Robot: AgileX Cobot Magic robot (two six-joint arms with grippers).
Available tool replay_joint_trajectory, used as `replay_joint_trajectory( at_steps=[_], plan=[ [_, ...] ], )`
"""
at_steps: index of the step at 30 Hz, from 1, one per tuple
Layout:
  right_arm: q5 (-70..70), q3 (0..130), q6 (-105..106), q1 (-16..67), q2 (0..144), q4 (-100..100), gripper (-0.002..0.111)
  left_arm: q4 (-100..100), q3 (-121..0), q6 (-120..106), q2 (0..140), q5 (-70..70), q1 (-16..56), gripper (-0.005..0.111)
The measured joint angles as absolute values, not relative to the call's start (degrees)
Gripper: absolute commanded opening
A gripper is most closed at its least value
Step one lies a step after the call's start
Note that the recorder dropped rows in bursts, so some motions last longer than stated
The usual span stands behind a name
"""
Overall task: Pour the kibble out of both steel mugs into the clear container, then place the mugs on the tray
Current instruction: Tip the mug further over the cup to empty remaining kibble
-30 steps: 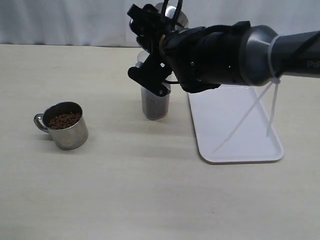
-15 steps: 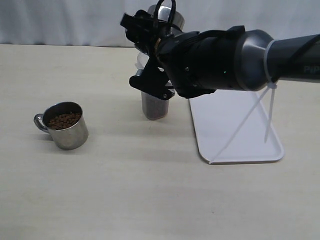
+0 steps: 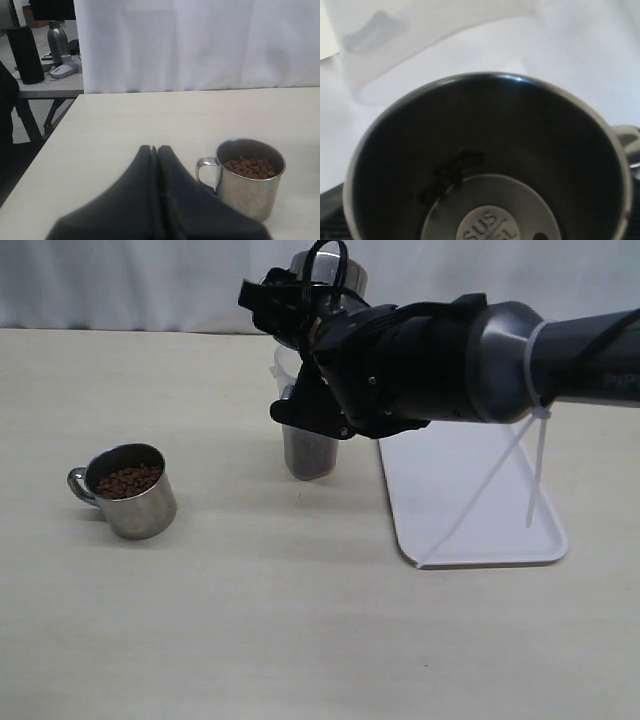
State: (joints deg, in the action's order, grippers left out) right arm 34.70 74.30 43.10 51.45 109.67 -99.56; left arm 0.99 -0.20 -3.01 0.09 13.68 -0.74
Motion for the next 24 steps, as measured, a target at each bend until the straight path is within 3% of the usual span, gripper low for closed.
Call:
replay_joint_trajectory(
  at_steps=[24],
  plan=[
    [45.1,74.7,36.8,55.3,109.2,-99.4,0.005,1.0,-0.2,-3.0,0.1,13.7,-0.7,0.000]
  ],
)
